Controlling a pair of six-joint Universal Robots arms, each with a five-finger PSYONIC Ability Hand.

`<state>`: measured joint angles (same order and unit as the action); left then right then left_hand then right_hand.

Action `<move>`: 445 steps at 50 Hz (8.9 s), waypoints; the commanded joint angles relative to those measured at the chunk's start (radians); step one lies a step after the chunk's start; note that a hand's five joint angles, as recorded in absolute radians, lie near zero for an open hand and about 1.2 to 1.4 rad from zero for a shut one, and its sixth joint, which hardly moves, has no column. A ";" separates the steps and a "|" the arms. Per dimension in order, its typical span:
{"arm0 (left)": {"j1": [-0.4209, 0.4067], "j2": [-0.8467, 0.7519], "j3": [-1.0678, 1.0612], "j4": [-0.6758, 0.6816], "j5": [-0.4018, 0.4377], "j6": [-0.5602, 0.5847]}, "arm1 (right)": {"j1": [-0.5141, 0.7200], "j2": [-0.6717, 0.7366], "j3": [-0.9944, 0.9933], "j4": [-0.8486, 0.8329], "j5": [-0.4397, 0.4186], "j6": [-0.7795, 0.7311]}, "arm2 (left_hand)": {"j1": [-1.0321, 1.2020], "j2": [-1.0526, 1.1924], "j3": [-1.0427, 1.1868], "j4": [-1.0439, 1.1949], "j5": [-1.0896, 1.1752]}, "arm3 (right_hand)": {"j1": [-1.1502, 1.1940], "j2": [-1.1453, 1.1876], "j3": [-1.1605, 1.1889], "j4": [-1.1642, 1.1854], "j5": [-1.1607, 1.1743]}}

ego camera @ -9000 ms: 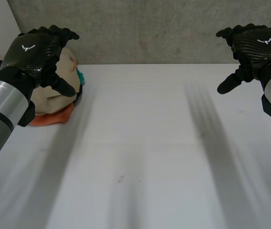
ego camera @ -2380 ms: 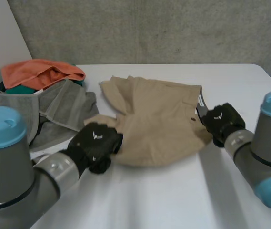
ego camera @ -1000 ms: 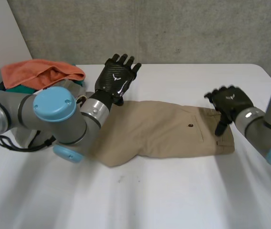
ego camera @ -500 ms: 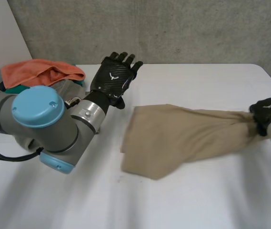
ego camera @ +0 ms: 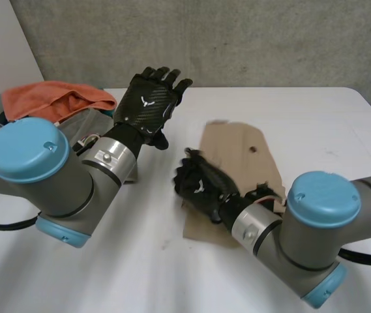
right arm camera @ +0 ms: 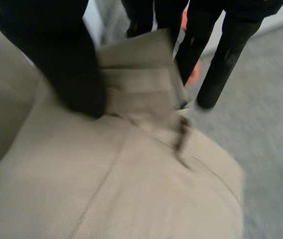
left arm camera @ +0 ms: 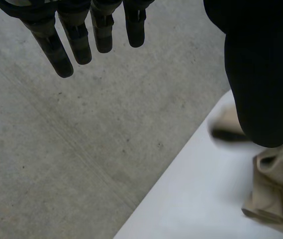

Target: Fold the laundry.

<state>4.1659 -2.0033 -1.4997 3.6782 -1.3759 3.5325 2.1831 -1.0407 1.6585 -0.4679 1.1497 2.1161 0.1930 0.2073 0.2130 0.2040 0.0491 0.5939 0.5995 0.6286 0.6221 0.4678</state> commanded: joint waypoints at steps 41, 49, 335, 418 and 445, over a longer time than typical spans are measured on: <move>-0.196 -0.480 0.553 -0.621 -0.265 -0.043 | -0.402 0.090 -0.250 0.443 -0.021 0.673 | 0.012 -0.003 -0.008 0.001 -0.019 | -0.419 -0.425 -0.454 -0.448 -0.468; -0.201 -0.453 0.503 -0.649 -0.301 0.000 | -0.396 0.134 -0.269 0.465 -0.002 0.601 | 0.018 0.003 -0.002 0.007 -0.013 | -0.419 -0.425 -0.454 -0.448 -0.468; 0.497 0.309 -0.037 -0.616 0.324 0.215 | -0.236 -0.461 -0.095 0.587 0.317 0.344 | 1.203 1.189 1.183 1.192 1.173 | 0.802 0.797 0.768 0.774 0.754; 0.146 0.050 -0.162 -0.084 0.060 0.049 | -0.516 -0.041 -0.063 0.529 0.081 0.691 | 1.203 1.189 1.183 1.192 1.173 | -0.139 -0.145 -0.174 -0.167 -0.187; 0.232 0.501 -0.094 -0.510 0.067 0.055 | -0.513 -0.554 -0.204 0.575 0.292 0.226 | 1.203 1.189 1.183 1.192 1.173 | 0.802 0.797 0.768 0.774 0.754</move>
<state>4.3955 -1.6574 -1.6563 3.3018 -1.3137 3.5839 1.6735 -1.4188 1.5809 -0.0867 1.4479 2.3851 1.1250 1.1986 1.1953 1.2016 0.9963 1.1354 1.1728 1.1887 1.1966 0.9851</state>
